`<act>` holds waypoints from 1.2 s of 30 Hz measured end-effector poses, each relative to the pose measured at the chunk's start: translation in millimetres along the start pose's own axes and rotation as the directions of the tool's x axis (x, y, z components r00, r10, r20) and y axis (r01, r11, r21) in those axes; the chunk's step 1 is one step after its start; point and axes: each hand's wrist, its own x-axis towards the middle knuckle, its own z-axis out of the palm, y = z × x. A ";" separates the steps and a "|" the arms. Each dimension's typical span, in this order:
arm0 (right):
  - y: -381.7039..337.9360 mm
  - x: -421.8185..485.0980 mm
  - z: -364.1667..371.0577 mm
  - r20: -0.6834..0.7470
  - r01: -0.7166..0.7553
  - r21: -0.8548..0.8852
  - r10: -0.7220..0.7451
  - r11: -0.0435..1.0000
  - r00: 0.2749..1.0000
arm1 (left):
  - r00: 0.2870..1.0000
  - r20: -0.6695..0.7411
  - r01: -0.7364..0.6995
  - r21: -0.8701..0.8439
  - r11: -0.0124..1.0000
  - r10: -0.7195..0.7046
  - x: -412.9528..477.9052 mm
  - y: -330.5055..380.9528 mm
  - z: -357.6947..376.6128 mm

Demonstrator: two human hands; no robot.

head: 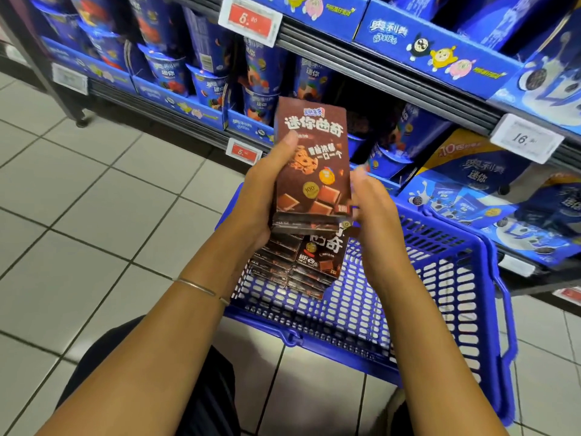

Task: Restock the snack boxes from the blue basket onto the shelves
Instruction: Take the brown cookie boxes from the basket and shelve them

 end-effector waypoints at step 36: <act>-20.4 -13.5 -23.0 -0.221 0.092 0.156 -0.056 0.983 0.974 | 0.994 -0.099 0.048 -0.009 0.999 -0.048 -7.1 12.0 -15.1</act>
